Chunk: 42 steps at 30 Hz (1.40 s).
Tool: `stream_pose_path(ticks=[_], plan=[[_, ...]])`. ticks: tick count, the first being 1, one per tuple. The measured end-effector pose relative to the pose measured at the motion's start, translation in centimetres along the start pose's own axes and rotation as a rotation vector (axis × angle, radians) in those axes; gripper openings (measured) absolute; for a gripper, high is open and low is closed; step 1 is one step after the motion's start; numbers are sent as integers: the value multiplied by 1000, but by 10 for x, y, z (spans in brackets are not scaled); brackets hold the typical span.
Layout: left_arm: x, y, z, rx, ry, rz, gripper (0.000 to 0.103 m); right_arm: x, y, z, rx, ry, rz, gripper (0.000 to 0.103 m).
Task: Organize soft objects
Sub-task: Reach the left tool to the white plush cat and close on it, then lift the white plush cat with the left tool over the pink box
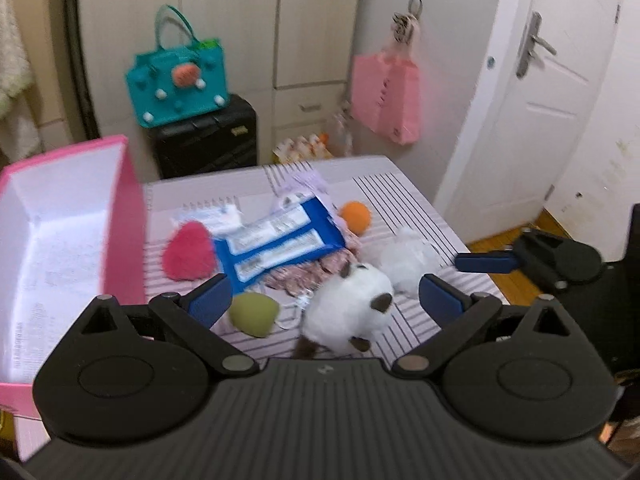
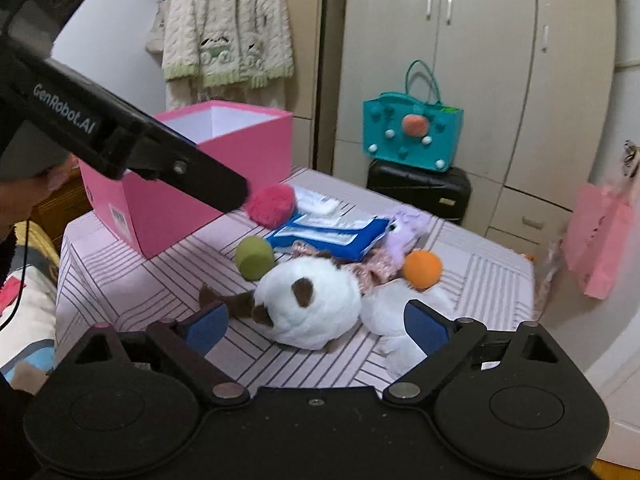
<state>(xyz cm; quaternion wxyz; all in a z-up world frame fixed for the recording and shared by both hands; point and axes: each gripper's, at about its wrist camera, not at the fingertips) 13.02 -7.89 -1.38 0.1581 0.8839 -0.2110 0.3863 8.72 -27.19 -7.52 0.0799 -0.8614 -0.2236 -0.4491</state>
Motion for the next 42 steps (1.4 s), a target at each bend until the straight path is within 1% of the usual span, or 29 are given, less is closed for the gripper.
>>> stream_pose_path(ticks=[3,5,9,11,13,16,18,20,22,28,32,37,42], plan=[[-4,1,18,-37,-32,-2,99,-4,3,14,38,-9,24,96],[-8,2,29,-66,-53,0,93,-8,5,22,76,-16,45,94],[-11,-2,49,-108,-76,-15,85,-15,10,41,119,-22,67,92],[-13,-5,61,-128,-95,-22,75,-18,11,50,112,-29,72,88],[-16,-6,72,-142,-124,-28,71,-20,12,57,96,-33,67,84],[-19,-8,85,-174,-165,-35,66,-23,15,64,95,-36,74,83],[-20,-10,93,-184,-186,-54,65,-24,15,69,101,-41,72,83],[-21,-12,99,-195,-203,-69,65,-24,14,72,105,-46,65,80],[-22,-12,102,-194,-205,-74,64,-24,13,74,111,-51,65,76],[-25,-17,102,-203,-206,-115,62,-25,8,73,93,-41,72,72],[-26,-18,99,-206,-206,-135,62,-25,5,68,87,-44,93,71],[-26,-12,89,-207,-216,-116,62,-23,1,58,84,-63,116,71],[-27,-9,76,-222,-230,-124,62,-18,-5,45,93,-81,138,71]])
Point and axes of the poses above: each gripper's, at about its wrist camera, not at the fingertips, and z roughly the way its jaws point, y to its right, x to its top, and after that the axes turned 1 degree about -x, right-handed
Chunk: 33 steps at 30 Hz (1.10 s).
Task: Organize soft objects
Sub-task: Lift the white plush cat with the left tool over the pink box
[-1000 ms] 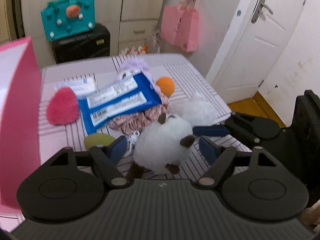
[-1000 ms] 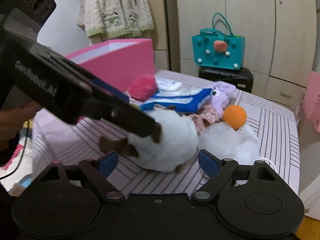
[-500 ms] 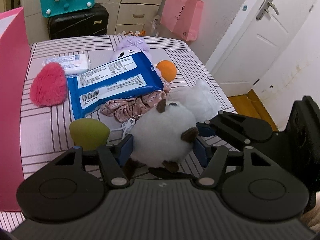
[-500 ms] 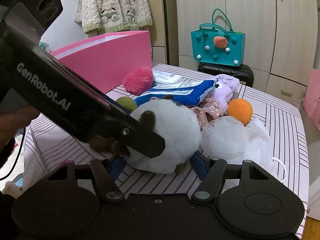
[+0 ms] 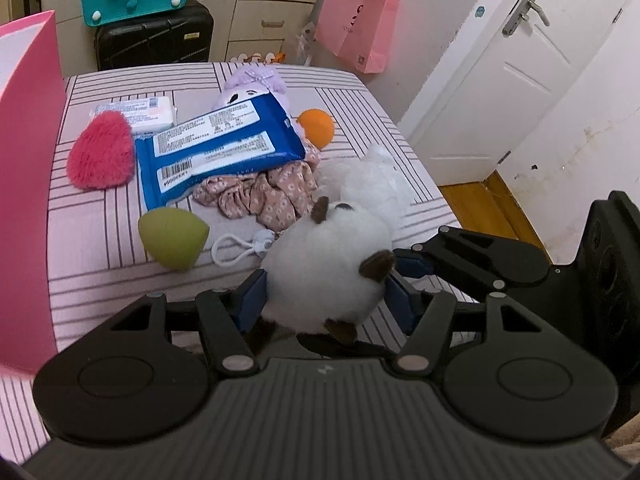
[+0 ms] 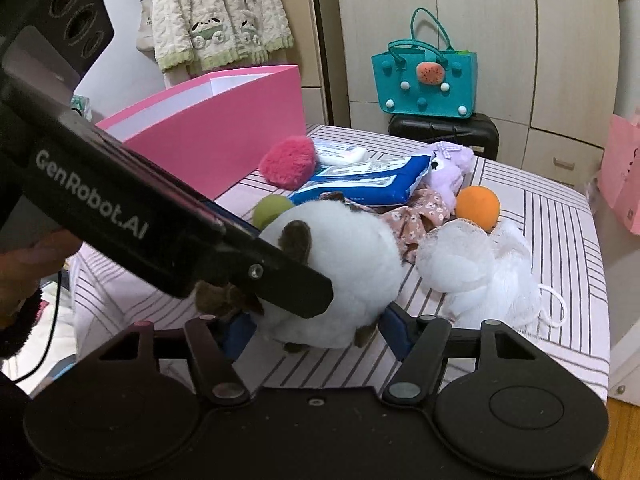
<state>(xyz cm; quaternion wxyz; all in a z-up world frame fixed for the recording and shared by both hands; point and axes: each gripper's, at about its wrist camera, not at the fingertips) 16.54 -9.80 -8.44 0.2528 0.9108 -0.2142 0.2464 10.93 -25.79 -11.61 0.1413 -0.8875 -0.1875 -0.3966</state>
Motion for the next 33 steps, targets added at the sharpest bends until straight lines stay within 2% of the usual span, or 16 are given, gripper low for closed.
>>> stream_pose_path(ticks=[7,16,24,33], plan=[[-8,7,-15,11,-48,8,61,9,-22,-20,-11,0,-56,70],[-15,11,-45,12,-44,46,61,23,-49,-38,-16,-3,-110,70],[-24,19,-92,48,32,114,60,40,-79,-59,-30,46,-186,70],[-24,13,-142,58,111,128,60,72,-114,-76,-29,81,-275,70]])
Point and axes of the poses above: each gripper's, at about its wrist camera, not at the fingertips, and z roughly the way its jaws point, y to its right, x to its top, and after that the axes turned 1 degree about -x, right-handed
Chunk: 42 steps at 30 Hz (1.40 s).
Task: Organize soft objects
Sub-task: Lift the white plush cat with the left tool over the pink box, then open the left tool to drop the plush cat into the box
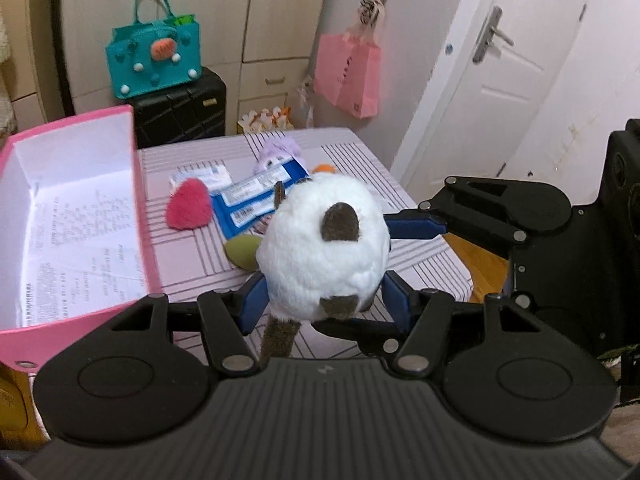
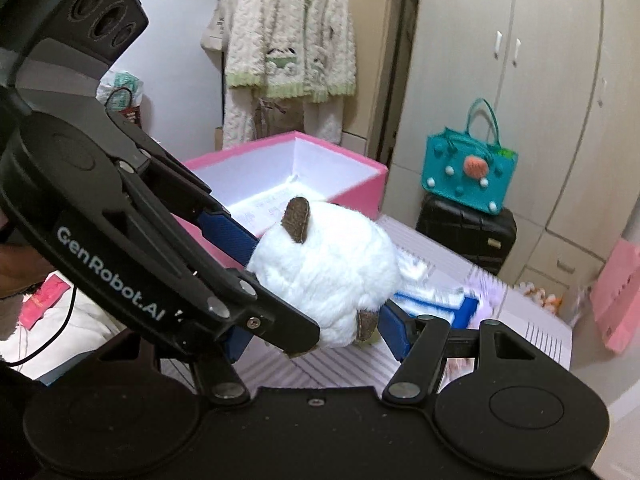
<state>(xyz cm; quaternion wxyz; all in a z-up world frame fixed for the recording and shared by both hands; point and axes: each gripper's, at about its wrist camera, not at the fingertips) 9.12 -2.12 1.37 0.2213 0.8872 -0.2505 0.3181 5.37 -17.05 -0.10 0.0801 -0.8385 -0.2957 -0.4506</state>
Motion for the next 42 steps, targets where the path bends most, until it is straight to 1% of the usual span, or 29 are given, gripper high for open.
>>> stream_pose_path(ticks=[7,13,17,22,24,26,30,32,36,42], plan=[[9,-19,-38,48,61,-26,60,42,-19,10,35,44,-84,70],[20,-55,-59,92,119,-97,60,78,-25,35,91,85,-129,70],[29,-82,-69,112,149,-142,60,102,-26,53,126,98,-167,70],[39,-118,-65,122,165,-220,60,121,-17,91,184,75,-174,70],[40,-137,-56,120,151,-266,60,123,-12,112,212,50,-161,70],[39,-157,-42,112,121,-318,60,122,-11,137,235,21,-151,70],[35,-199,-6,88,29,-428,60,115,-10,179,273,-50,-120,69],[28,-214,10,77,-14,-474,59,110,-10,198,288,-89,-102,69],[19,-240,39,53,-88,-554,59,104,-15,218,293,-146,-104,69],[16,-251,56,28,-135,-579,59,105,-21,228,256,-230,-130,68]])
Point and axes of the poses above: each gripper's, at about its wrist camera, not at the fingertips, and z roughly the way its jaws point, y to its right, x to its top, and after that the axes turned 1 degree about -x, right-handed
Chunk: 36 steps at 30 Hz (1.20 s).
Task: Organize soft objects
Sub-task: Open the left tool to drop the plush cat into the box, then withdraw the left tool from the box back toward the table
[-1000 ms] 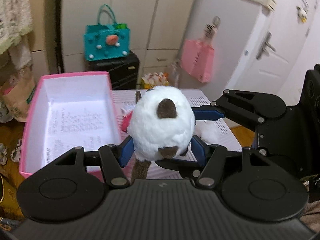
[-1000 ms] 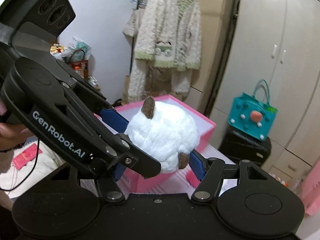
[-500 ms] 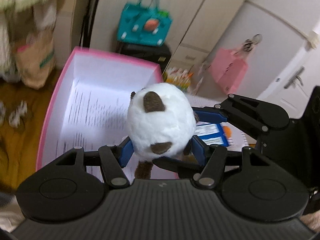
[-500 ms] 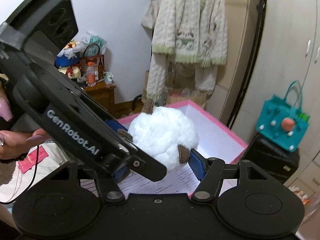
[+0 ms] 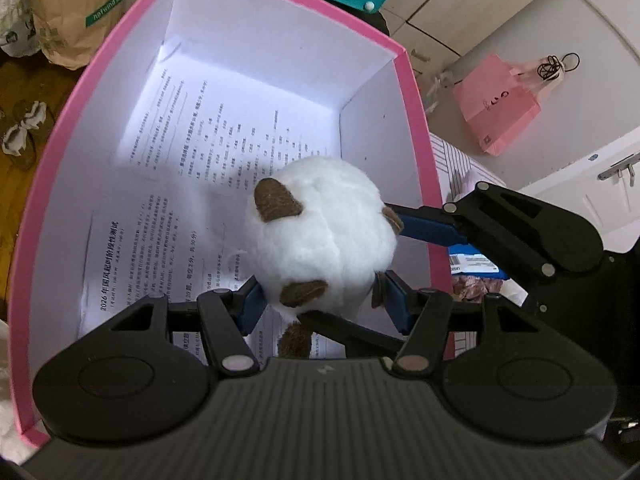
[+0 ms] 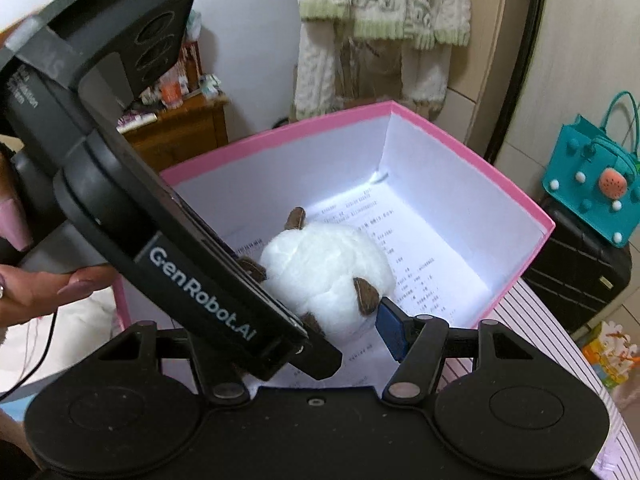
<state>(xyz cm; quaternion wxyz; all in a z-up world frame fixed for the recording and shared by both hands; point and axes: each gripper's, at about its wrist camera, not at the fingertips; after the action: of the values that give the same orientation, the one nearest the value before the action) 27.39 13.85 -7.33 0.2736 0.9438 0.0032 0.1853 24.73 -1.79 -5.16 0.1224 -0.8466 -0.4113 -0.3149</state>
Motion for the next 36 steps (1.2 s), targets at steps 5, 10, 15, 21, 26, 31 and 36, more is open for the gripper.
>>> stream_pose_path(ticks=[5,10,15,21,26,31,36], plan=[[5,-3,10,-9,-32,-7,59,0,-3,5,-44,-56,-1,68],[7,-4,16,-11,-51,-5,59,-2,-6,7,-72,-54,-35,69],[5,-4,16,-14,-54,7,62,-9,-13,4,-108,-26,-78,69],[-4,3,-2,15,8,71,62,-13,-8,-10,-81,18,-38,69],[-14,5,-26,14,67,99,62,-21,-3,-36,-30,75,28,69],[-28,14,-57,44,130,149,62,-27,-4,-68,0,123,72,69],[-45,33,-88,85,173,223,62,-31,-12,-99,-8,161,72,69]])
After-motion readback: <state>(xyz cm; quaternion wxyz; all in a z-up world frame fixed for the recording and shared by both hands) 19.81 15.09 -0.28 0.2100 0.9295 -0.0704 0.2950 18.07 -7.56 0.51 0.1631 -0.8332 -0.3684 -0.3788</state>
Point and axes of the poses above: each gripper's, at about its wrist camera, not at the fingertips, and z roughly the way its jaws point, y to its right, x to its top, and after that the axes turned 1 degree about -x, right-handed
